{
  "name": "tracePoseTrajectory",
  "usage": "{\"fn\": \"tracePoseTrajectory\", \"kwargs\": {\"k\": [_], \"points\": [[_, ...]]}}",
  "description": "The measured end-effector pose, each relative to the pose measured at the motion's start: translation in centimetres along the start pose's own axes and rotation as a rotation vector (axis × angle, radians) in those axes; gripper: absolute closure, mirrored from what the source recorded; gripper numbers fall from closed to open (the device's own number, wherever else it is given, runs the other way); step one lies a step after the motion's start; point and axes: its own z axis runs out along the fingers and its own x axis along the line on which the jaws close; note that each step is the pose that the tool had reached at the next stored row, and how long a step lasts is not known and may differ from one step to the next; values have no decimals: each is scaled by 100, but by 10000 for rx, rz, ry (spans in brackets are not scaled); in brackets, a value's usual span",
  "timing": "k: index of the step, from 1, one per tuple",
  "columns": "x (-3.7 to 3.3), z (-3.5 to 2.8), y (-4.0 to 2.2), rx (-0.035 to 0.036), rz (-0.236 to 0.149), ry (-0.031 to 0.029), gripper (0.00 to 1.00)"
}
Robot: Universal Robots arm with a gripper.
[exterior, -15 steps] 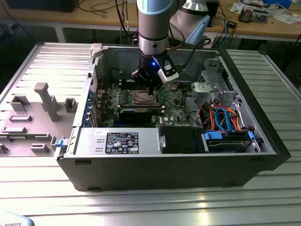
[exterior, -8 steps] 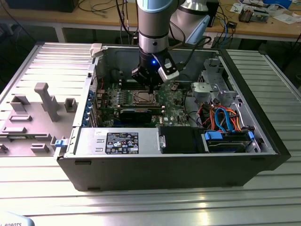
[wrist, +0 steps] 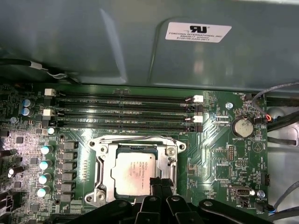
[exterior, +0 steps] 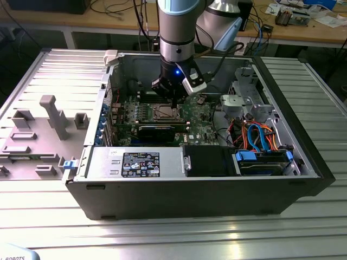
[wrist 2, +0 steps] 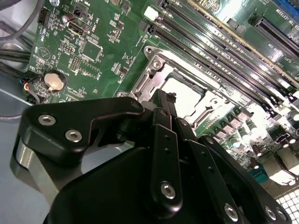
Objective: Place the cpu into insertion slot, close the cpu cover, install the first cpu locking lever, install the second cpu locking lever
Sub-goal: 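Install the second cpu locking lever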
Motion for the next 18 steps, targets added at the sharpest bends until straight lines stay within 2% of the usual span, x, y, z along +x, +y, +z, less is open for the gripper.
{"fn": "tracePoseTrajectory", "kwargs": {"k": [13,18], "points": [[1,-1,-17,-6,0,-1,89],[2,-5,-66,-6,-1,-1,89]]}}
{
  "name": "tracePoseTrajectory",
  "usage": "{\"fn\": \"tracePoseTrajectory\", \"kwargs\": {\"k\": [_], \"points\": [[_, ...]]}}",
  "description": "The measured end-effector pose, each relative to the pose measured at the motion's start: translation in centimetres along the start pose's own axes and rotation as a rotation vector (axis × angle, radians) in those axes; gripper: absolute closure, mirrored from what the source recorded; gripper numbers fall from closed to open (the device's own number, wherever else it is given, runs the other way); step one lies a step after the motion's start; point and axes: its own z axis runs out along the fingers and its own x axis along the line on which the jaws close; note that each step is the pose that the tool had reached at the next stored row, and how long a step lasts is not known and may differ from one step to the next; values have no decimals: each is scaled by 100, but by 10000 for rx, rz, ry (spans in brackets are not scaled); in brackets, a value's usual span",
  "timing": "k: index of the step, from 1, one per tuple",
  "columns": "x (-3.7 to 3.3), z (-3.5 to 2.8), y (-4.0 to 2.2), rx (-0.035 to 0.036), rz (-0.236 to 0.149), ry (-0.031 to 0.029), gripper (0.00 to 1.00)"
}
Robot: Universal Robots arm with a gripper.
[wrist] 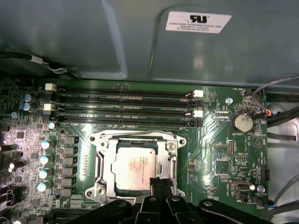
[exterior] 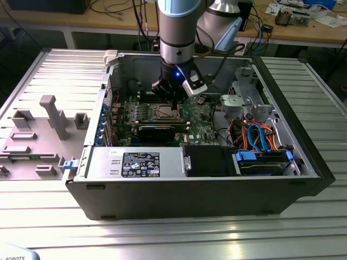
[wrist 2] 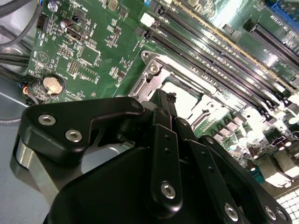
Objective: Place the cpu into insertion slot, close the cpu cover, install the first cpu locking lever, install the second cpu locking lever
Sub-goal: 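Install the second cpu locking lever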
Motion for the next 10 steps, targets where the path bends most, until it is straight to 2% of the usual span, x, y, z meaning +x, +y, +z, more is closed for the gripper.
{"fn": "tracePoseTrajectory", "kwargs": {"k": [5,8,9,10], "points": [[2,-13,-57,3,1,2,89],[-1,-72,-58,-1,0,0,89],[-1,-79,-69,-56,2,-4,89],[0,-83,-86,-152,8,-6,89]]}}
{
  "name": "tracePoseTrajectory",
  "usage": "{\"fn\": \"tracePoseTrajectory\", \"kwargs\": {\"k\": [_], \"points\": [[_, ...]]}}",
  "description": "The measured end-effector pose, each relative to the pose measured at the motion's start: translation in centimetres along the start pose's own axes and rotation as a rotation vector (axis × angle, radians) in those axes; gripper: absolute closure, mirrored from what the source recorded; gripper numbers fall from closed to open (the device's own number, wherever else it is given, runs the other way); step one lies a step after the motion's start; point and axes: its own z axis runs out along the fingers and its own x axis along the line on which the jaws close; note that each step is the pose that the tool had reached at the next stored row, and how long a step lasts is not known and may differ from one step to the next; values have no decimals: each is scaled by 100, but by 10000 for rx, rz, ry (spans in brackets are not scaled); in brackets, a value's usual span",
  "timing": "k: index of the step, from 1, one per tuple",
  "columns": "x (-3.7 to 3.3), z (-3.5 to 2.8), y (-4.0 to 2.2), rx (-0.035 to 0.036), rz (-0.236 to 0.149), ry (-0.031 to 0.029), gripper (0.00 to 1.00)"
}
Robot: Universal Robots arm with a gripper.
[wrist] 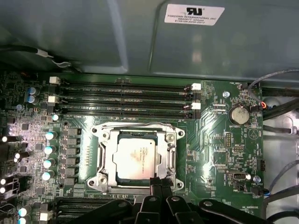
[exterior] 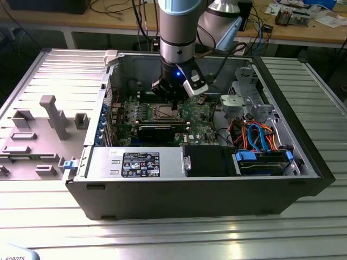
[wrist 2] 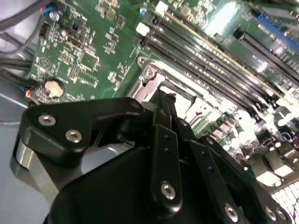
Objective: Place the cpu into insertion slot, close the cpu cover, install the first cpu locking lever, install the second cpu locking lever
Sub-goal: 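Install the second cpu locking lever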
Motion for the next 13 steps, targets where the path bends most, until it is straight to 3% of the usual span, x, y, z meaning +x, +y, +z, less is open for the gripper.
{"fn": "tracePoseTrajectory", "kwargs": {"k": [2,3,6,13], "points": [[3,-7,-69,-246,12,-9,89],[4,-13,-122,-257,13,-5,89],[7,-20,-195,-259,14,-3,89],[7,-21,-205,-258,15,-3,89]]}}
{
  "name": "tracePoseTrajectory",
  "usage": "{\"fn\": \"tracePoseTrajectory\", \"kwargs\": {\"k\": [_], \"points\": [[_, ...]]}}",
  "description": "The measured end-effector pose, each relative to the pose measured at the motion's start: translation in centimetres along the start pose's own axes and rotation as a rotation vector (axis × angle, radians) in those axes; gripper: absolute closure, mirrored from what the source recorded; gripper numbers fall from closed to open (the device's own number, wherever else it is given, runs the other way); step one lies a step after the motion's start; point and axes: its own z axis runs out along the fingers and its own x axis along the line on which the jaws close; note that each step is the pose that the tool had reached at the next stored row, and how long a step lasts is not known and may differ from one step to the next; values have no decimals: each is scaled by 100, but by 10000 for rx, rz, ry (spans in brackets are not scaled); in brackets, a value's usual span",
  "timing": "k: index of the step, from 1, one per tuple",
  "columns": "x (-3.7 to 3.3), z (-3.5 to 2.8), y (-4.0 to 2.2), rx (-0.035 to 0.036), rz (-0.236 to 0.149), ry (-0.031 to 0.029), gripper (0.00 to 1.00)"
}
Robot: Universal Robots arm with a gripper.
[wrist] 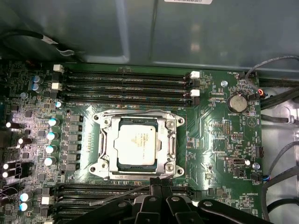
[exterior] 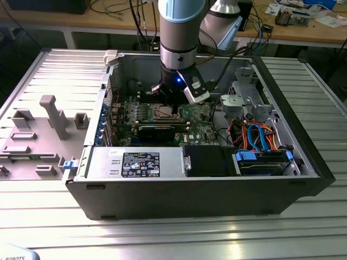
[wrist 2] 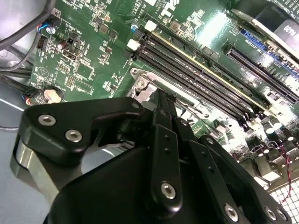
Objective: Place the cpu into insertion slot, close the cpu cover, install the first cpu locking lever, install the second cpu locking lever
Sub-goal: 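Install the second cpu locking lever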
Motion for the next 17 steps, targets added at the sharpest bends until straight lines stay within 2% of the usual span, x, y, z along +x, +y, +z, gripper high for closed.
{"fn": "tracePoseTrajectory", "kwargs": {"k": [3,8,9,11,13,17], "points": [[1,0,0,-1,-1,0,89],[48,-2,1,-2,0,0,89],[50,-3,-5,-1,2,4,89],[52,-10,-55,-10,63,45,89],[54,-15,-96,-13,87,56,89],[55,-18,-96,-11,86,58,89]]}}
